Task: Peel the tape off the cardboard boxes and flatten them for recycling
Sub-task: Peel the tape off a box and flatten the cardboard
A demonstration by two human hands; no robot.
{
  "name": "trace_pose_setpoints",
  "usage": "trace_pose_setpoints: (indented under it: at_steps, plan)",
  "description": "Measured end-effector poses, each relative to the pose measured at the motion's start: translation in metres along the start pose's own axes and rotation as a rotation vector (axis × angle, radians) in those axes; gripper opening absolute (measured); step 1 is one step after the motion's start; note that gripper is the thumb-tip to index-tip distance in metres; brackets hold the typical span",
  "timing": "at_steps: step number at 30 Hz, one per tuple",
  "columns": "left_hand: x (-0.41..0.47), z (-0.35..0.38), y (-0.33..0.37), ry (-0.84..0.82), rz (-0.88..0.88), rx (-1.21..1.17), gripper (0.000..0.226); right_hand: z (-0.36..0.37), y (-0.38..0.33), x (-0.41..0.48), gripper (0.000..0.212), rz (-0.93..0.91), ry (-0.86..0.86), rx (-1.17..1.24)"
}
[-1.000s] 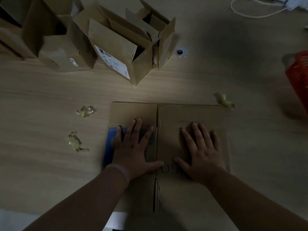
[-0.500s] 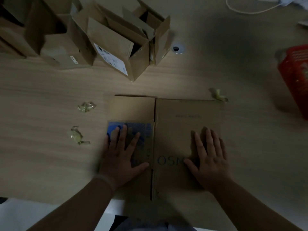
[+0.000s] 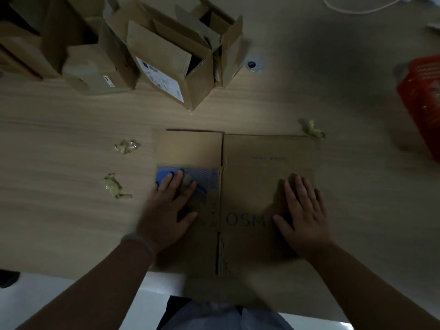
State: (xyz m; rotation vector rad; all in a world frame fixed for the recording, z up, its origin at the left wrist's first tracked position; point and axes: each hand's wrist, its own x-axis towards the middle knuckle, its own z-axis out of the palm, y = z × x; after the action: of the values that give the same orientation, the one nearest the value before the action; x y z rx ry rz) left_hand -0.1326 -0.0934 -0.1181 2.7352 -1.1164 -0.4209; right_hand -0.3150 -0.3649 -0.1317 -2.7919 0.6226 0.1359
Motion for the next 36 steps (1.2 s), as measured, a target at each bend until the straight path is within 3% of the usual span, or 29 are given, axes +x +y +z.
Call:
trace_pose_setpoints:
  at_steps: [2, 5, 10, 16, 20, 23, 25, 28, 33, 36]
  plan:
    - [-0.009, -0.005, 0.000, 0.063, -0.054, -0.020, 0.061, -0.004, 0.010, -0.004, 0.083, 0.058, -0.035, 0.065]
    - [-0.033, -0.009, 0.002, 0.152, -0.303, -0.054, 0.059, -0.011, 0.020, -0.024, 0.092, 0.343, -0.064, 0.099]
    - [-0.053, -0.014, 0.009, 0.013, -0.648, -0.310, 0.089, -0.017, 0.028, -0.047, 0.080, 0.511, -0.101, 0.273]
    - [-0.048, -0.017, 0.001, -0.064, -0.831, -0.508, 0.088, -0.012, 0.036, -0.036, 0.061, 0.689, -0.109, 0.456]
    - [-0.049, -0.015, -0.003, -0.101, -0.752, -0.456, 0.085, -0.002, 0.044, -0.051, 0.042, 0.729, -0.122, 0.583]
    - [-0.052, -0.008, -0.006, -0.071, -0.690, -0.428, 0.094, 0.005, 0.045, -0.073, 0.052, 0.785, -0.064, 0.636]
    - [-0.056, -0.005, -0.010, -0.037, -0.666, -0.569, 0.093, 0.004, 0.038, -0.088, 0.060, 0.840, 0.005, 0.722]
    - [-0.062, -0.005, -0.015, -0.050, -0.594, -0.738, 0.087, -0.007, 0.022, -0.115, 0.059, 0.855, 0.055, 0.756]
    - [-0.069, -0.018, -0.009, -0.055, -0.355, -0.760, 0.058, -0.029, -0.018, -0.184, 0.055, 0.969, 0.189, 0.754]
    - [-0.074, -0.032, 0.010, -0.031, -0.208, -0.729, 0.055, -0.038, -0.035, -0.231, 0.049, 1.002, 0.322, 0.747]
